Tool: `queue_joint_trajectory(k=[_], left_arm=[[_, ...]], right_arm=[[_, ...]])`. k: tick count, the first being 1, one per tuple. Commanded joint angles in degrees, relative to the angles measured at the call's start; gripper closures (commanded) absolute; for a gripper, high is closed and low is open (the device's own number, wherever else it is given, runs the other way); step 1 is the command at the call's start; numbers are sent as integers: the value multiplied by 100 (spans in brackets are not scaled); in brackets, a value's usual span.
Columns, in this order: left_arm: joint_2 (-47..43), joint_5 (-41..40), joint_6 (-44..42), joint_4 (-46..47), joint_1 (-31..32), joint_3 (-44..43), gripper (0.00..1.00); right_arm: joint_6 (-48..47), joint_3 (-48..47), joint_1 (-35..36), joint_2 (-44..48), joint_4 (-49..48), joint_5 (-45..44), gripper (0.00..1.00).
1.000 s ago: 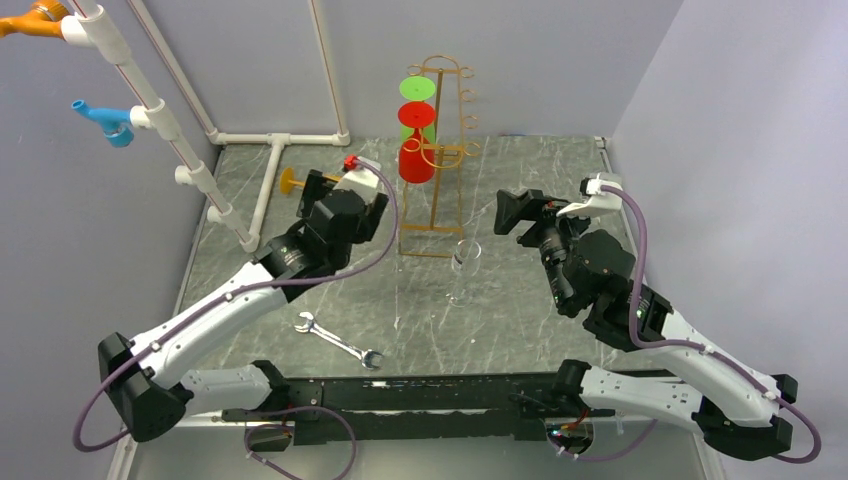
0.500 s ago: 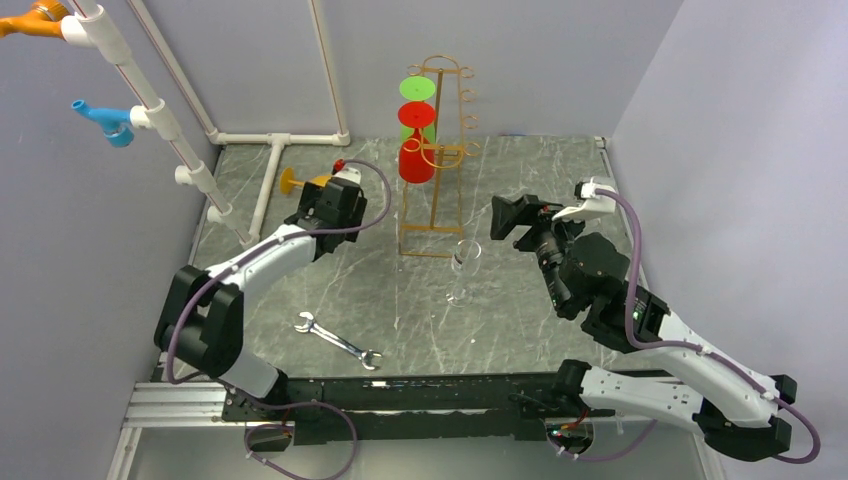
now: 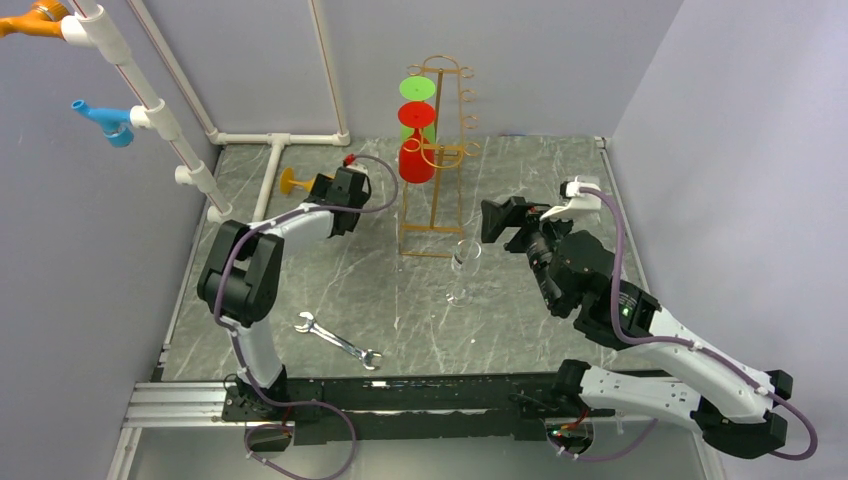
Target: Take the wine glass off the wine glass rack
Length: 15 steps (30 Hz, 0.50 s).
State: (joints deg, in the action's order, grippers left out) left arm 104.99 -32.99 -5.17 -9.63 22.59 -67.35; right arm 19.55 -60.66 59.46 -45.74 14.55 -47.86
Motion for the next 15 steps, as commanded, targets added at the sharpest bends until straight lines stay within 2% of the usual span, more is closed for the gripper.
queue_joint_trajectory(k=[1, 15], left_arm=[[88, -64, -359, 461, -158, -437, 19], [404, 374, -172, 191, -202, -1047, 18]], right_arm=[[-68, -33, 13, -31, -155, 66, 10], [-135, -130, 13, -260, -232, 184, 10]])
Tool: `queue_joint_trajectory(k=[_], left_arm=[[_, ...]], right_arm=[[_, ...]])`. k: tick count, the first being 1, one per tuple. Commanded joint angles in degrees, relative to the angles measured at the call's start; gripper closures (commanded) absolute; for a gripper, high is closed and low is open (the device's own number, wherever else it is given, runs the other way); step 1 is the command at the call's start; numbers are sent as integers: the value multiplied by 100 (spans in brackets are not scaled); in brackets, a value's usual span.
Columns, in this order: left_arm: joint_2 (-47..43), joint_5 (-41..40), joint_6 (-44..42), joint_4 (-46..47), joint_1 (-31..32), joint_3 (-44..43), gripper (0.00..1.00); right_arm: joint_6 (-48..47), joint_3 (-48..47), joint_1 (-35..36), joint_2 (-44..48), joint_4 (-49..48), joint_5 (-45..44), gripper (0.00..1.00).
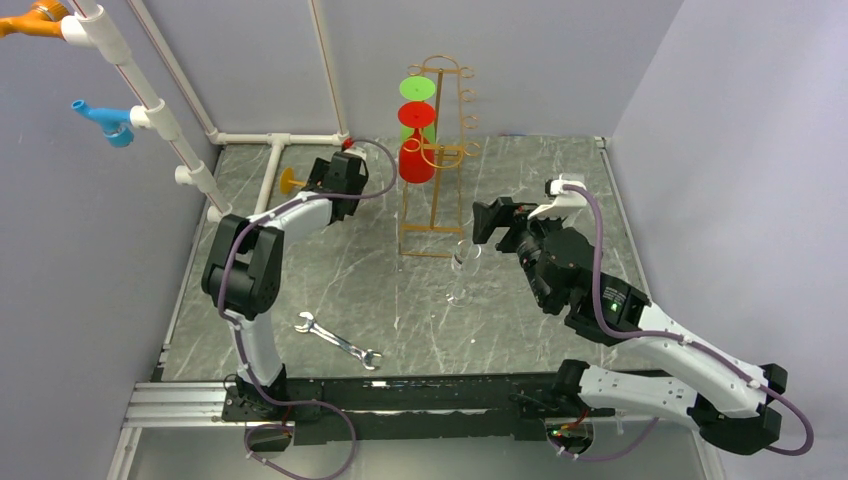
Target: Take the wine glass off the wine glass rack
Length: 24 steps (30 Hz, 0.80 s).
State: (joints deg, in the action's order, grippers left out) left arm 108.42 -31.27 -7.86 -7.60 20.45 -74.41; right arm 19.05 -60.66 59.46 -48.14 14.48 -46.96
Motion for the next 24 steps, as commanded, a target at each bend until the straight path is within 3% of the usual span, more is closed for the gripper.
queue_joint_trajectory(k=[1, 17, 24], left_arm=[[94, 203, 116, -90, 12, -417, 18], [633, 109, -53, -314, -99, -1069, 19], [771, 23, -218, -325, -172, -1182, 24]], right_arm=[[-85, -135, 14, -27, -226, 91, 10], [-169, -169, 12, -45, -293, 125, 10], [-301, -157, 17, -30, -376, 95, 10]])
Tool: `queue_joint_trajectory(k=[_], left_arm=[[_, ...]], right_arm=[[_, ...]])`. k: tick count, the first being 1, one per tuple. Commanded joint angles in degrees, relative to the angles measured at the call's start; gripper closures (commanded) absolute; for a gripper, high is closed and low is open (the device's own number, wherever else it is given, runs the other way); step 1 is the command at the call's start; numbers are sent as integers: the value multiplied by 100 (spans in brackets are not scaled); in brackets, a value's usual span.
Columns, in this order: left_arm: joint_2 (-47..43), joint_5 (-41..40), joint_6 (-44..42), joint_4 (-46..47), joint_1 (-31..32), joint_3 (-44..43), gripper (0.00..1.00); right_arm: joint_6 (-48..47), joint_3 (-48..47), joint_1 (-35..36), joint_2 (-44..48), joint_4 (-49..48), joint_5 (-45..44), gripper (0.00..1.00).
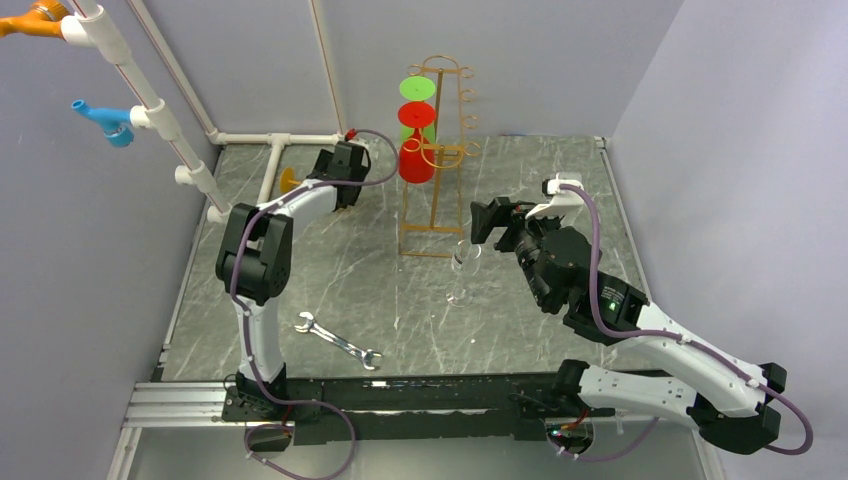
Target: Take the wine glass off the wine glass rack
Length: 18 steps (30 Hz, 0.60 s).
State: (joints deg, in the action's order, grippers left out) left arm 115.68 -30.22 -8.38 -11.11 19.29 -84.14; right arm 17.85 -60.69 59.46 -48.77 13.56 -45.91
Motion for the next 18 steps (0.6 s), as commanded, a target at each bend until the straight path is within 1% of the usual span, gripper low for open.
queue_joint_trajectory(k=[1, 3, 8, 10, 12, 18], left_arm=[[45, -103, -187, 44, -63, -203, 25], [43, -110, -188, 50, -89, -191, 27], [-27, 41, -118, 65, -134, -158, 45], [-55, 106, -111, 57, -136, -155, 58], [-73, 117, -105, 21, -136, -168, 67], [-266, -5, -85, -5, -136, -134, 78]], right_arm=[[-199, -152, 13, 41, -286, -27, 10], [-223, -150, 7, 66, -299, -41, 10], [-277, -105, 6, 101, -366, -8, 9], [-269, -118, 12, 77, -332, -1, 9], [-256, -111, 12, 78, -311, -1, 9], [-224, -88, 14, 99, -333, 21, 9]])
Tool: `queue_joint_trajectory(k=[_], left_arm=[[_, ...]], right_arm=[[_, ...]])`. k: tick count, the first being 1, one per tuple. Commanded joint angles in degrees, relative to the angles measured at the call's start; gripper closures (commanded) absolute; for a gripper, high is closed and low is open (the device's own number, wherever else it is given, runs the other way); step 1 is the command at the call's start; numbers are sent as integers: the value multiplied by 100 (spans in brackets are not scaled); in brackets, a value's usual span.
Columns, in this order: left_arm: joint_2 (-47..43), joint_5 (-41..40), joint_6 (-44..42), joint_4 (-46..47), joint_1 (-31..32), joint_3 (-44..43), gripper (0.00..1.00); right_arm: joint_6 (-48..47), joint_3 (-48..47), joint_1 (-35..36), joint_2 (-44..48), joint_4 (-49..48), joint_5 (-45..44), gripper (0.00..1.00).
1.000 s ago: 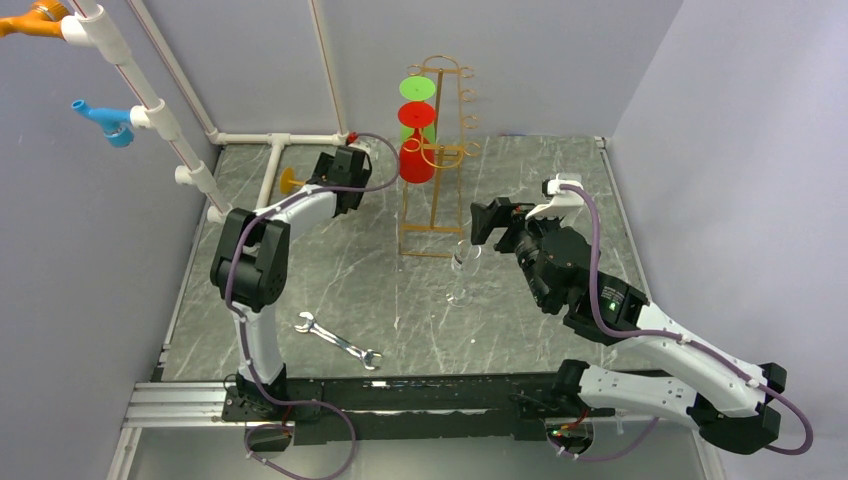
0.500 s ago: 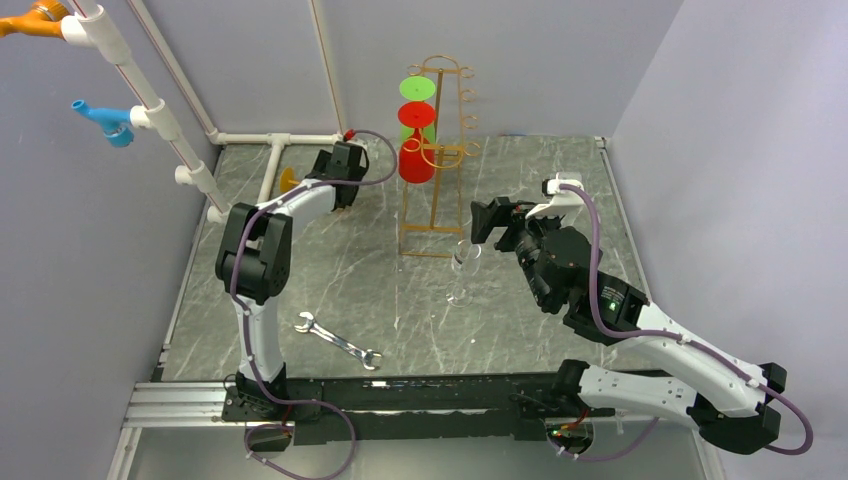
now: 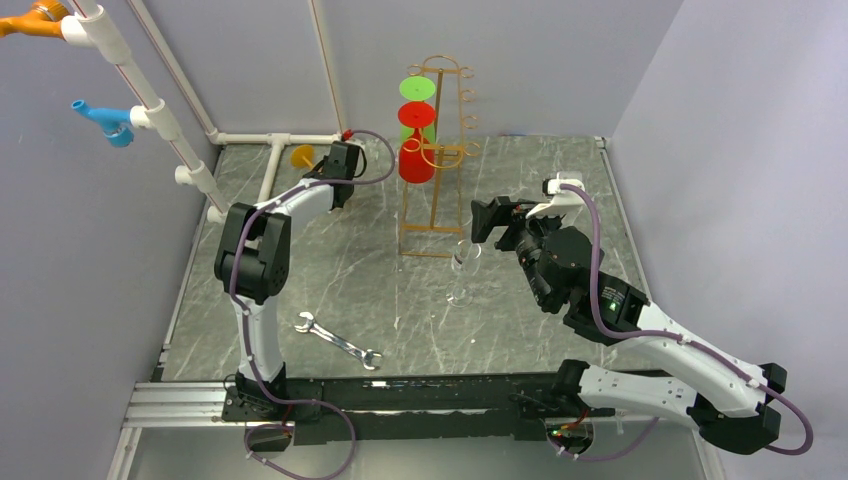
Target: Take the wine glass off the wine glass rack
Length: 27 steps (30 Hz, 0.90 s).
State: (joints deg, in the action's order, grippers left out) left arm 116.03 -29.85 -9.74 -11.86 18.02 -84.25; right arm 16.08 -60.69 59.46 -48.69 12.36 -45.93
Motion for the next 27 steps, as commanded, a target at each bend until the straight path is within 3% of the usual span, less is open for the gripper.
queue_joint_trajectory(k=[1, 11, 12, 15, 17, 21, 27], left_arm=[[-350, -78, 37, 76, -9, -114, 79], [-758, -500, -58, 305, -14, 57, 85], [-770, -500, -30, 301, -10, 85, 80], [-813, -336, 81, 344, -25, 250, 43], [-847, -177, 205, 330, -35, 364, 30], [-903, 75, 225, 451, -34, 614, 25], [-522, -250, -138, 268, -52, 234, 26]], right_arm=[[-44, -89, 15, 95, -208, 25, 9], [0, -103, 15, 102, -184, 63, 9], [8, -106, 13, 101, -176, 74, 9], [25, -118, 12, 119, -133, 81, 9], [22, -99, 16, 138, -112, 61, 9], [12, -75, 12, 165, -148, 58, 9], [10, -91, 11, 127, -148, 76, 9]])
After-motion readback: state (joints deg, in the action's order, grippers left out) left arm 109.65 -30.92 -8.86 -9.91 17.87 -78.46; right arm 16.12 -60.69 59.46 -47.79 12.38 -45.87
